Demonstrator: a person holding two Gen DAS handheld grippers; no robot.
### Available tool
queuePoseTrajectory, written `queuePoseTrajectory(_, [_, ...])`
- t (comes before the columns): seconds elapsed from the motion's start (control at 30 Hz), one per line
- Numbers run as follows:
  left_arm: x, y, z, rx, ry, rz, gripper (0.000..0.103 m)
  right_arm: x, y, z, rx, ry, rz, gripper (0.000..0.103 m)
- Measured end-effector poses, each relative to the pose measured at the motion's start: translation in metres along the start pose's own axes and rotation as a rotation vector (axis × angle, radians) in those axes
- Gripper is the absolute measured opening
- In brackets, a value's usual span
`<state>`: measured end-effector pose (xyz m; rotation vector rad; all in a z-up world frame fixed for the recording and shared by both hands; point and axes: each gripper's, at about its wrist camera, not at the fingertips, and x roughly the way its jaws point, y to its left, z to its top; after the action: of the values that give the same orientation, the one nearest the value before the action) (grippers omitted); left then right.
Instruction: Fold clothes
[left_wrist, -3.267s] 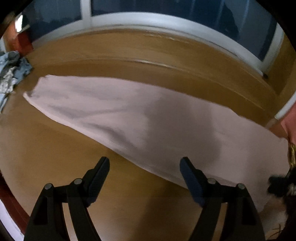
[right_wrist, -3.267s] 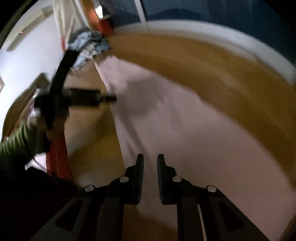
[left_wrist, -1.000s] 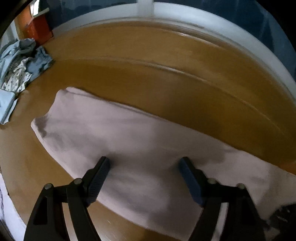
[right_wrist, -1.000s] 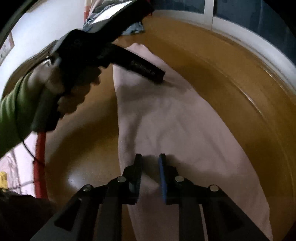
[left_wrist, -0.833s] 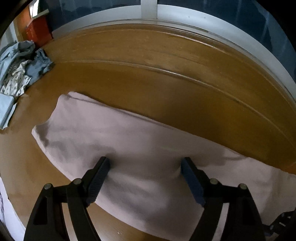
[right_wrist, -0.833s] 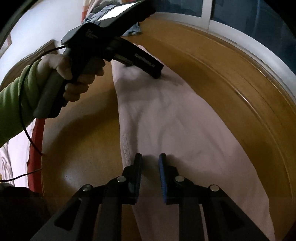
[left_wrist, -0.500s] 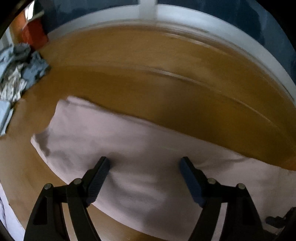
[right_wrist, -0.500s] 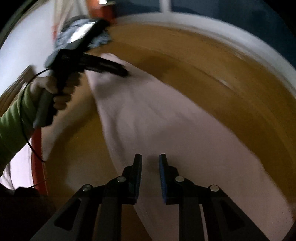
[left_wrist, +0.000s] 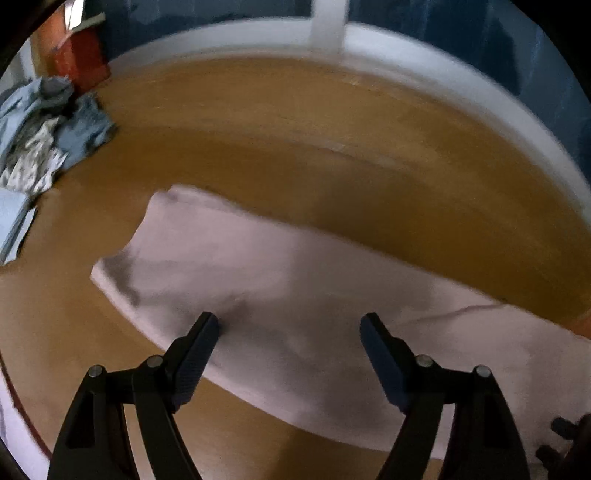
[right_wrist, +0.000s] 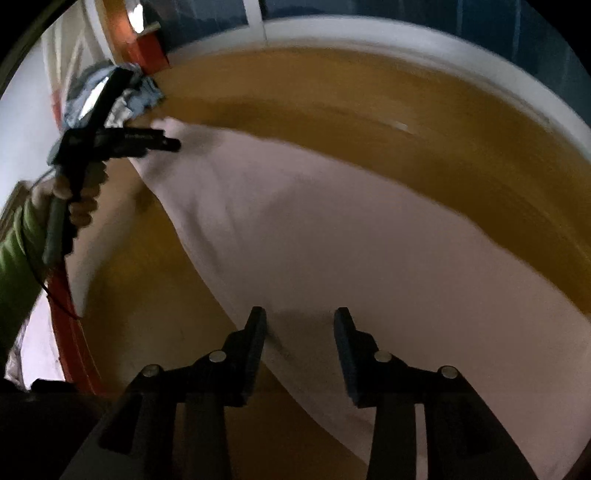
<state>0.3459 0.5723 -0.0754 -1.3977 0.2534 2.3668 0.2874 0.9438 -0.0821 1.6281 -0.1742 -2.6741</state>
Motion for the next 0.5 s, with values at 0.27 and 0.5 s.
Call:
queuePoseTrajectory(0.27, [-0.019, 0.018, -0.007, -0.015, 0.004, 0.058, 0.078, -0.004, 0.004, -0.010, -0.026, -0.026, -0.030, 0.039])
queuePoseTrajectory(0.5, [-0.033, 0.044, -0.001, 0.021, -0.001, 0.047, 0.078, -0.030, 0.035, 0.009, 0.085, -0.095, 0.004, 0.039])
